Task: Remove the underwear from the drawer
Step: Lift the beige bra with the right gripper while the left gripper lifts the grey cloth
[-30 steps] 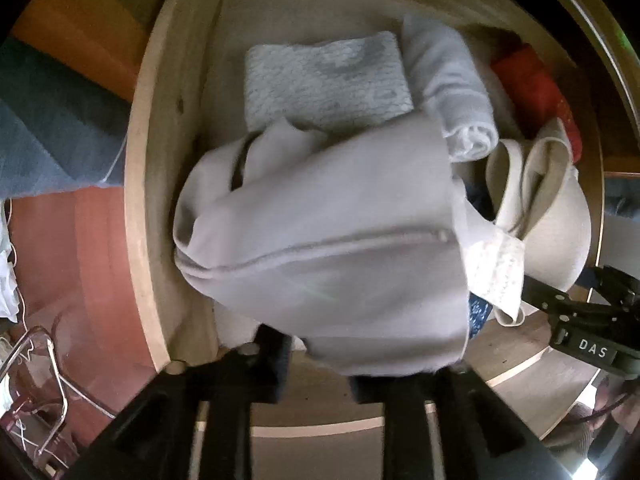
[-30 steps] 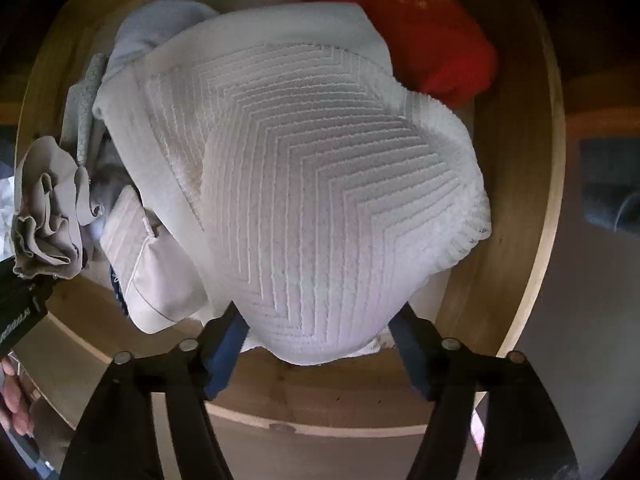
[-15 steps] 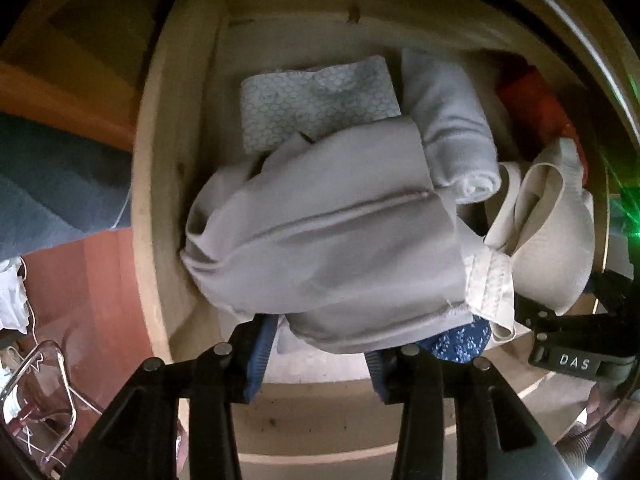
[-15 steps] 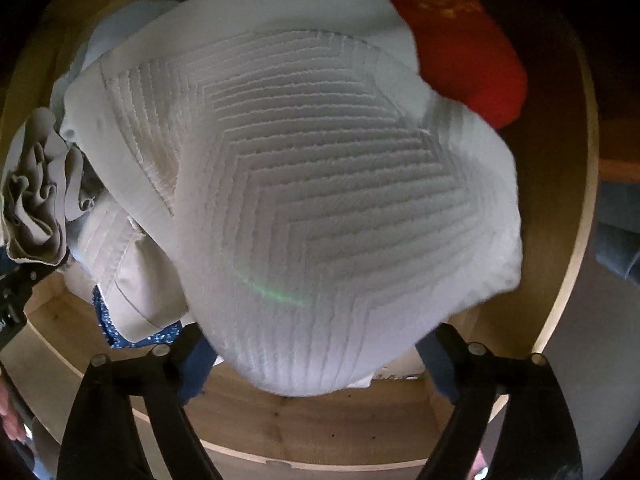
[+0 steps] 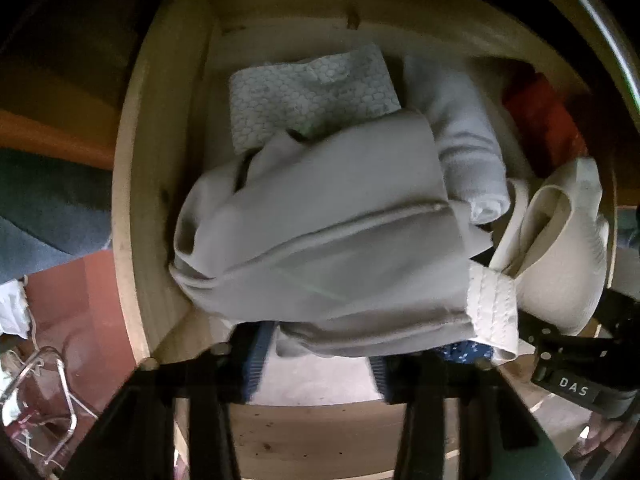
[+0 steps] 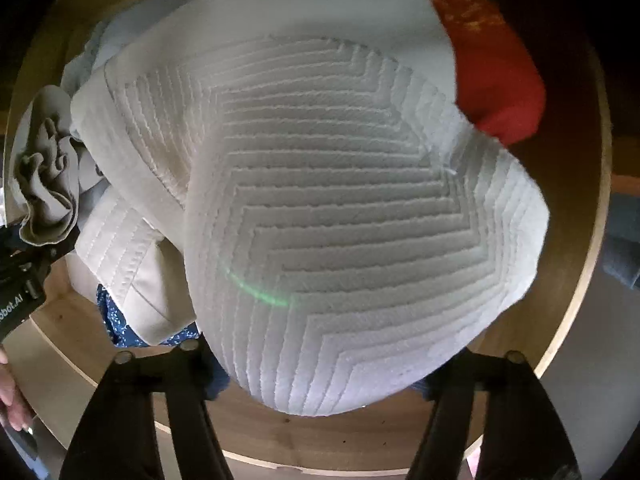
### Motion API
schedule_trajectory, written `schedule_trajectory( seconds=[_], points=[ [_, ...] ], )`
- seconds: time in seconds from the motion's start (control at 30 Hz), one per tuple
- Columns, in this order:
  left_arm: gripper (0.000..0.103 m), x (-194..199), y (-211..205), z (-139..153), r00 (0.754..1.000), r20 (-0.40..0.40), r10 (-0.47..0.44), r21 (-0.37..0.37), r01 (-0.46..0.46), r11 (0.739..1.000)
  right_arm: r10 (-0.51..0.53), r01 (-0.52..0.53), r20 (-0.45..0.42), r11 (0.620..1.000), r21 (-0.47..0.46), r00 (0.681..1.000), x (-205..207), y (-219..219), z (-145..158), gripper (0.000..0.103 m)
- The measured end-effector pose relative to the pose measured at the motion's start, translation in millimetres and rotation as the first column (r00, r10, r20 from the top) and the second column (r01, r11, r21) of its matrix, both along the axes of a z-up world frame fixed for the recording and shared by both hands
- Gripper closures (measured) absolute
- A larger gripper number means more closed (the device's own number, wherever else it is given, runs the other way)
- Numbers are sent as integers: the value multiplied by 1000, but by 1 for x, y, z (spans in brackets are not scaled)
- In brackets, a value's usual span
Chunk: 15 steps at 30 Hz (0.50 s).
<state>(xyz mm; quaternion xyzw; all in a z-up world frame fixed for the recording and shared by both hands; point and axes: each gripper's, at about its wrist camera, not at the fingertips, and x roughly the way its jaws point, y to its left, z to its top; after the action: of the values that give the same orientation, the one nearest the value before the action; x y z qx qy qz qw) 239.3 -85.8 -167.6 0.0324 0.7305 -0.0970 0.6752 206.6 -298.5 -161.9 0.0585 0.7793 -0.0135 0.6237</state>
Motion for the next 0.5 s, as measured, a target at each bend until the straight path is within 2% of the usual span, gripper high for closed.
schedule_trajectory(
  seconds=[0.1,0.23,0.5],
  points=[
    [89,-3,3,5,1000,0,17,-1,-17,1000,-20,20,23,1000,4,1000,-8,-2,9,54],
    [91,-8,4,18,999,31,10,0,-10,1000,-46,46,51,999,10,998,-26,-4,18,64],
    [92,-23,16,37,999,40,9,12,-9,1000,-69,67,102,997,22,992,-63,-12,36,68]
  ],
)
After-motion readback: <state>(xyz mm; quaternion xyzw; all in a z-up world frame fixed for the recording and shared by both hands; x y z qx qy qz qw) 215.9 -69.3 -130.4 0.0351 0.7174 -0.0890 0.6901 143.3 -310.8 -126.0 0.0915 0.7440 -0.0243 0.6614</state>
